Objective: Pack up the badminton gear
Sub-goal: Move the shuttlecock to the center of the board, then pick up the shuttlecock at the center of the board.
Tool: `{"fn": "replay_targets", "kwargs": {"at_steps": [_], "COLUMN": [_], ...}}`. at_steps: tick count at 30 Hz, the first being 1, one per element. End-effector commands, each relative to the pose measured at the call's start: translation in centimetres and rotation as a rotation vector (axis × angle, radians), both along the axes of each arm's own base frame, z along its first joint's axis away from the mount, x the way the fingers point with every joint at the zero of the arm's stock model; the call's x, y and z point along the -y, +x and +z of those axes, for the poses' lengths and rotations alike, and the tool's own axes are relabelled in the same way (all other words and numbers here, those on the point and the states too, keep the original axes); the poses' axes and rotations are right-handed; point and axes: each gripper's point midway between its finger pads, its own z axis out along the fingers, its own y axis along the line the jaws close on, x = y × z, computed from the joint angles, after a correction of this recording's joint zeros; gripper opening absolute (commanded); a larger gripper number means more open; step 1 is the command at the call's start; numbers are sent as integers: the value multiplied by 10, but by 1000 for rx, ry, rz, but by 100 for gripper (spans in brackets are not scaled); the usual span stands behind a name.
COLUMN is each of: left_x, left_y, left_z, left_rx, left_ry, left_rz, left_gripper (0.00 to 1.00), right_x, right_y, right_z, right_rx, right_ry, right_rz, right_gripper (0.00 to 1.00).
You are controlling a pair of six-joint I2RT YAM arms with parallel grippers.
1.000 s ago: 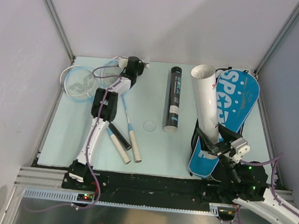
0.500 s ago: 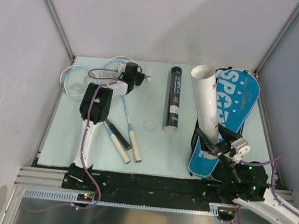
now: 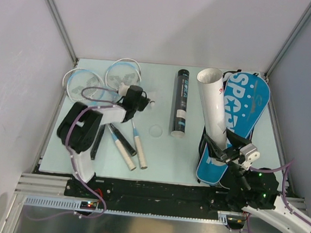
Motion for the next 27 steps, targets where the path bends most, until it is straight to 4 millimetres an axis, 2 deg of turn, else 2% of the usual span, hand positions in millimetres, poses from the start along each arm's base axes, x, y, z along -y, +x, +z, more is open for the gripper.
{"fn": "replay_targets", "kwargs": {"at_steps": [1,4,7,9,11,12,16,22,27], "left_x": [-14,-23,-34,-42,-46,-47,-41,-50,-40], "left_y": [-34,-58,-80,-88,-87,-82,-66,-69,-66], "left_z": [41,50,68,78,89,98,101,95,81], "left_rx": [111,134,182,220,248,262,229,151,124], "left_ry": [33,51,73,138,228,252,294,365,339], "left_rz": [79,76,50,4,-83,-135,-399,-591,-762], "left_gripper": [17,37,49,56,61,63,64,66,68], "right_x": [12,12,11,11,9,8,1,-2,-2], "right_y": [-10,-11,-11,-11,-12,-13,-16,-19,-19], "right_z": [33,33,32,32,34,35,35,35,35], "right_rx": [50,51,46,44,52,58,63,62,58], "right_ry": [99,103,103,105,106,106,98,100,104], "right_rz": [20,28,31,31,40,47,84,105,113], "right_gripper": [37,37,37,37,37,38,38,37,37]}}
